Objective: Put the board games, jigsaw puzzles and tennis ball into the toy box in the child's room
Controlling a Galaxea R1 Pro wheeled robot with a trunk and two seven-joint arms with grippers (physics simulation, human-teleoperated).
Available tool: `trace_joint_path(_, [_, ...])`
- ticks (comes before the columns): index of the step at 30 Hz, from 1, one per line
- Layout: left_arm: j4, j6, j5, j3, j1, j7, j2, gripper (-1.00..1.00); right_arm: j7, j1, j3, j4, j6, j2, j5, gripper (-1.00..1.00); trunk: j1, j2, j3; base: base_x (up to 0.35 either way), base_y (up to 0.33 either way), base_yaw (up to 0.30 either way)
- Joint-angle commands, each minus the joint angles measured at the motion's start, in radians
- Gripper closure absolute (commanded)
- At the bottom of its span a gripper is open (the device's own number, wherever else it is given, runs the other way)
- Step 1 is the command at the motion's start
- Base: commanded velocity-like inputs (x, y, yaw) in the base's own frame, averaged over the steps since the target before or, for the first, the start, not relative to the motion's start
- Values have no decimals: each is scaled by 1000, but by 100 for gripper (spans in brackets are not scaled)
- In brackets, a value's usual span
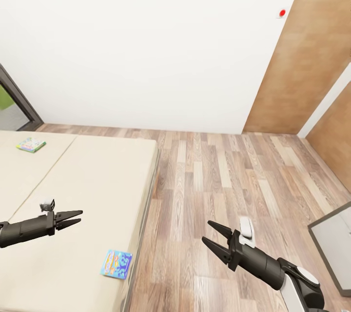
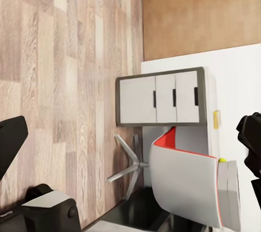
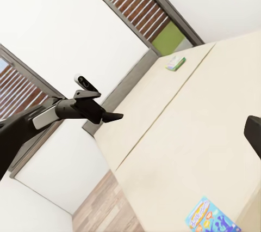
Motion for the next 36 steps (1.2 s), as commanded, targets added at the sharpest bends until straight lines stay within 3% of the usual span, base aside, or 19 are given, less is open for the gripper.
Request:
trace_joint_path(1, [-1,10,-5,1,-1,-6,0,-100,2,-1,0,0,9,0,-6,-100,1,-2,0,0,0,0])
trace_joint_path(20, [-1,10,-2,2,-1,-6,-3,-100,3,1,-5,0,10,-1,-6,-100,1,-2,31,0,0,4])
trace_joint_path(36, [-1,9,-1,3,-1,-6,-3,-100,2,1,0,0,9,1,-6,-100,1,-2,58,0,0,80])
